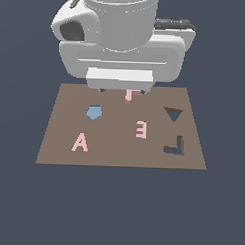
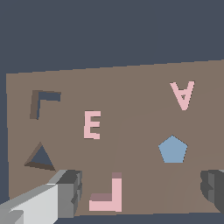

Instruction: Insert a designated object into the corresponding slot on a board.

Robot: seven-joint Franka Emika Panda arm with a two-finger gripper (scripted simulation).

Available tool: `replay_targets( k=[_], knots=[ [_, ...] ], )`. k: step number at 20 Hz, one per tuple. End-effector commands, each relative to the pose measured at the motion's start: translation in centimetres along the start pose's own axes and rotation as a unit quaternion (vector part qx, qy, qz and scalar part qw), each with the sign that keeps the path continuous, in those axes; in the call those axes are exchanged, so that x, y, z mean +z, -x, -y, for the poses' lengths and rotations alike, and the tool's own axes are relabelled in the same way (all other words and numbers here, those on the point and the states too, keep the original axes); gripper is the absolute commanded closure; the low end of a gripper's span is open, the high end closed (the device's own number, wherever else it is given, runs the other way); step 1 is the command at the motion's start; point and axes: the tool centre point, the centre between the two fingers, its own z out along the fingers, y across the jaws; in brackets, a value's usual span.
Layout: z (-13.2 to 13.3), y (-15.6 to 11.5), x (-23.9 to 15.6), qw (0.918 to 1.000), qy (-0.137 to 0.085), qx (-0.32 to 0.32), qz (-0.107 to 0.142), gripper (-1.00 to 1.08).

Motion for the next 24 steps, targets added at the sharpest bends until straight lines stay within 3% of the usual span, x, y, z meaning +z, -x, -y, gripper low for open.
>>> replay_targets(
  k=[1, 11, 24],
  knots=[
    [0.0, 0.0, 0.0, 1.0000, 0.000, 0.000, 0.000, -0.92],
    [0.5, 1.6, 1.9, 1.0000, 0.002, 0.000, 0.002, -0.92],
    [2.4, 8.0, 9.5, 0.9999, 0.012, -0.002, 0.010, -0.92]
  ],
)
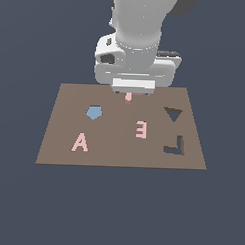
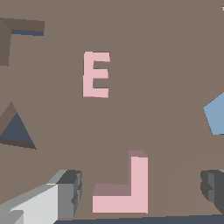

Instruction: Insert a designated object into the corresponding slot on a board.

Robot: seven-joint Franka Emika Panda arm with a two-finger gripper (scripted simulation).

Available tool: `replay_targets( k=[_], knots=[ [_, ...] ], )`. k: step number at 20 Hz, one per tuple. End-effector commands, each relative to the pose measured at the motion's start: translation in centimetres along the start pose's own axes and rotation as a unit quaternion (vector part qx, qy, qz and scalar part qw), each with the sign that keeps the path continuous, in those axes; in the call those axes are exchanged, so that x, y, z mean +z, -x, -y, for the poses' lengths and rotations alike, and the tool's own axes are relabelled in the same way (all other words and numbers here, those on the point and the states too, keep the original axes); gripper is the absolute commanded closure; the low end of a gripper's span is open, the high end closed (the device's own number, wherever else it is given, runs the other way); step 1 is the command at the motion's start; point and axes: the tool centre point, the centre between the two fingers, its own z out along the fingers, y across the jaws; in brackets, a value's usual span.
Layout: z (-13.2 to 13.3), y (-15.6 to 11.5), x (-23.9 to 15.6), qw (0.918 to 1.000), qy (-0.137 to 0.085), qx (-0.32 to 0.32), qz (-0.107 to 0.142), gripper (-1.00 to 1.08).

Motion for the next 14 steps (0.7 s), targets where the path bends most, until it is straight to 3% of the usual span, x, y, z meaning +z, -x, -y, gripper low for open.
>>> replay_targets(
  k=[1, 14],
  knots=[
    [0.4, 1.2, 1.4, 1.0000, 0.002, 0.000, 0.001, -0.92],
    [1.1, 3.2, 4.3, 1.0000, 0.005, -0.001, 0.004, -0.92]
  ],
)
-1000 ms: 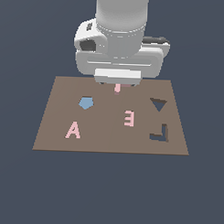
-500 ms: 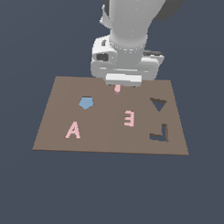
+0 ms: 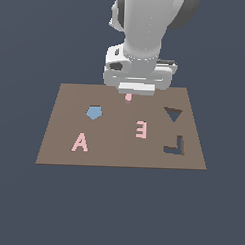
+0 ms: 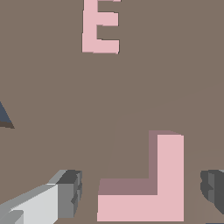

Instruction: Insert a designated object into the corresponding slot on a board.

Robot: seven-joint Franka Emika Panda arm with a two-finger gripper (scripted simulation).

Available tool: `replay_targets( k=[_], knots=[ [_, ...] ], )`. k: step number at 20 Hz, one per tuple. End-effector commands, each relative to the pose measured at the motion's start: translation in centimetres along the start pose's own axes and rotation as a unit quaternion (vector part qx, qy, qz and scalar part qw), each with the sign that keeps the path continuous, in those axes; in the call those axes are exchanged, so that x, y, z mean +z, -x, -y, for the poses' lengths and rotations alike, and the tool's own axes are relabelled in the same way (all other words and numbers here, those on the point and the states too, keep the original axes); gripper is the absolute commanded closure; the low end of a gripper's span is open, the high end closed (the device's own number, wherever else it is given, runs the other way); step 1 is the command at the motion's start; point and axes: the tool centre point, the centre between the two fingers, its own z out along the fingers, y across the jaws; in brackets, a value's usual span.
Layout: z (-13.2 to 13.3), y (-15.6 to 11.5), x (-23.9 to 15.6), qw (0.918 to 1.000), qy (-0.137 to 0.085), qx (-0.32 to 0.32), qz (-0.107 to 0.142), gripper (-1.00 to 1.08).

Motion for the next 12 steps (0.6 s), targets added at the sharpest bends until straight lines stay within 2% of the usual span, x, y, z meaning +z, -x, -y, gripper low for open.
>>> replay_targets(
  k=[1, 12],
  knots=[
    [0.0, 0.0, 0.0, 1.0000, 0.000, 0.000, 0.000, -0.92],
    [0.0, 0.0, 2.1, 1.0000, 0.000, 0.000, 0.000, -0.92]
  ],
)
